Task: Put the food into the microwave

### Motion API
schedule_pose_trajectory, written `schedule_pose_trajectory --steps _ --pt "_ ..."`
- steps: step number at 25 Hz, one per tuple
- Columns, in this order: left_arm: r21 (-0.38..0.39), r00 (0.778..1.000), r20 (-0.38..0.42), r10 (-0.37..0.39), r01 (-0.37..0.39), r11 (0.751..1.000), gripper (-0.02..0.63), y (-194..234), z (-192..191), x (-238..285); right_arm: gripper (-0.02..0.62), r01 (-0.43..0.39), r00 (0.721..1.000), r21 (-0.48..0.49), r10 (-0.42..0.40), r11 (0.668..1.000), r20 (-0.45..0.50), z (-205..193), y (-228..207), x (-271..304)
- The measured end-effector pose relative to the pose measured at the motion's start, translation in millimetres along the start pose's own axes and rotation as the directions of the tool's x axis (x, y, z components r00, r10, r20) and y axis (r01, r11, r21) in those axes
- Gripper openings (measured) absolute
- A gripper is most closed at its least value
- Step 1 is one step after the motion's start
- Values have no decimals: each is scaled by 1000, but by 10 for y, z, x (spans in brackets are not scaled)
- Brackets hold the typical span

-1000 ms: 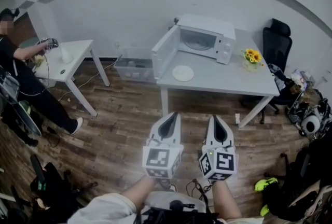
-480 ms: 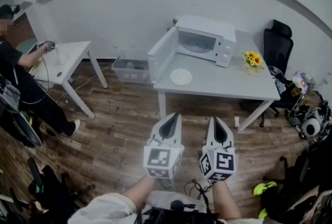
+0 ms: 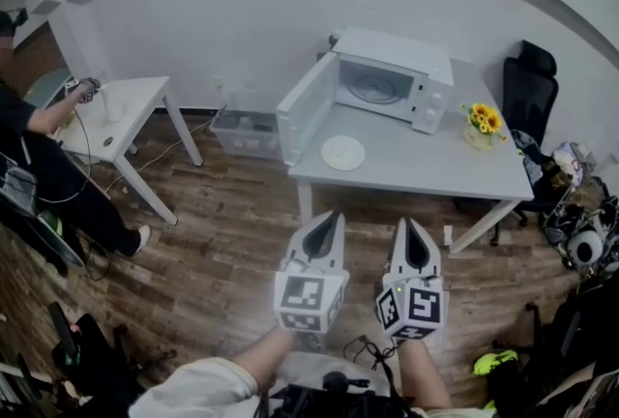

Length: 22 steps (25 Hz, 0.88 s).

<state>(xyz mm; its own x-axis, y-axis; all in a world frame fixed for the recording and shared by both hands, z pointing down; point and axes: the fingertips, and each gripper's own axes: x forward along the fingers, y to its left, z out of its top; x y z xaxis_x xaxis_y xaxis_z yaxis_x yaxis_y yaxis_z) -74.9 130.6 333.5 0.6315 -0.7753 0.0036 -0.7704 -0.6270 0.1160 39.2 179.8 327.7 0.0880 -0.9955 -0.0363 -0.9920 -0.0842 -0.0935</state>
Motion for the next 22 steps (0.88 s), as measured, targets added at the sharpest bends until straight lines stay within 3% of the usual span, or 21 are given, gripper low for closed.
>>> schedule_pose_trajectory --steps 11,22 --pt "13 1000 -2 8 -8 1000 9 390 129 989 17 -60 998 -11 59 998 -15 22 -90 1137" --pt "15 1000 -6 -7 7 1000 9 663 240 1925 17 -31 999 -56 32 998 25 186 -372 2043"
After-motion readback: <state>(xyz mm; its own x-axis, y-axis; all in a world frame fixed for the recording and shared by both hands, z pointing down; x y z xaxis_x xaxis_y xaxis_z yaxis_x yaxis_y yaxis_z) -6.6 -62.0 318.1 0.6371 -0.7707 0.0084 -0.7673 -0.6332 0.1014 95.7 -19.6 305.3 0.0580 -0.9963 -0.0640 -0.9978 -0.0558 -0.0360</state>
